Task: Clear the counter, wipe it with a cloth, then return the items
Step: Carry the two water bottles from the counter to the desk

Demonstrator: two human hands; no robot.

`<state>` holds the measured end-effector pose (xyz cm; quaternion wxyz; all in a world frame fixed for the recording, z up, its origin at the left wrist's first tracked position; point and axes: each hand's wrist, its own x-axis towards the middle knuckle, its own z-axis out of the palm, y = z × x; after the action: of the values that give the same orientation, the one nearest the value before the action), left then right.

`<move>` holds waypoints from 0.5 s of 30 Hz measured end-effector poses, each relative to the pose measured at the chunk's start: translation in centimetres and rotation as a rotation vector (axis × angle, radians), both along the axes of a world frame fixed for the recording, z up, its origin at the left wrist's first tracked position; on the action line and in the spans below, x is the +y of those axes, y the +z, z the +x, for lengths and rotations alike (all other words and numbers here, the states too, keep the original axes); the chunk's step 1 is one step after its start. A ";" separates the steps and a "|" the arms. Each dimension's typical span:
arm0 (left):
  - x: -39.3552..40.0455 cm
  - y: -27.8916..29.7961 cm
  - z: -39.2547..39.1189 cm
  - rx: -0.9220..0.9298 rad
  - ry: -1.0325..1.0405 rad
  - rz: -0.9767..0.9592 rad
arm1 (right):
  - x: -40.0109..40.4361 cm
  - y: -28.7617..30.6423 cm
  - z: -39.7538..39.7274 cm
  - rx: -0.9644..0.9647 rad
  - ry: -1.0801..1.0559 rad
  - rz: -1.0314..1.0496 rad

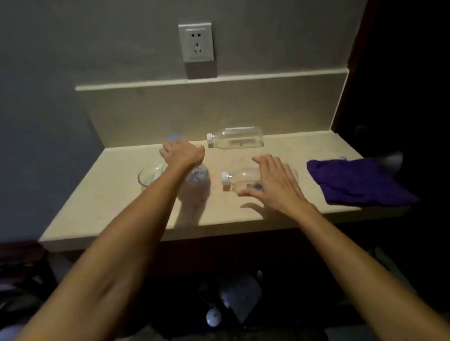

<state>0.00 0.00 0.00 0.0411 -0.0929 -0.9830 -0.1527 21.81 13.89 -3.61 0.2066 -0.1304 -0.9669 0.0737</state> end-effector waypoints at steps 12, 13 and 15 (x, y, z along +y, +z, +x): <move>3.1 -1.3 0.6 -0.222 -0.091 -0.001 | 2.2 -0.9 -1.9 -0.139 -0.013 0.093; 3.0 -1.1 0.9 -0.233 -0.113 -0.017 | 2.3 -0.9 -2.1 -0.141 -0.018 0.104; 2.4 -0.8 1.3 -0.254 -0.177 -0.023 | 2.4 -0.9 -2.3 -0.148 -0.025 0.101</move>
<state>1.27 2.41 -0.76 -0.0981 -0.1595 -0.9700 -0.1551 19.53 16.29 -4.50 0.1418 -0.1368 -0.9803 0.0125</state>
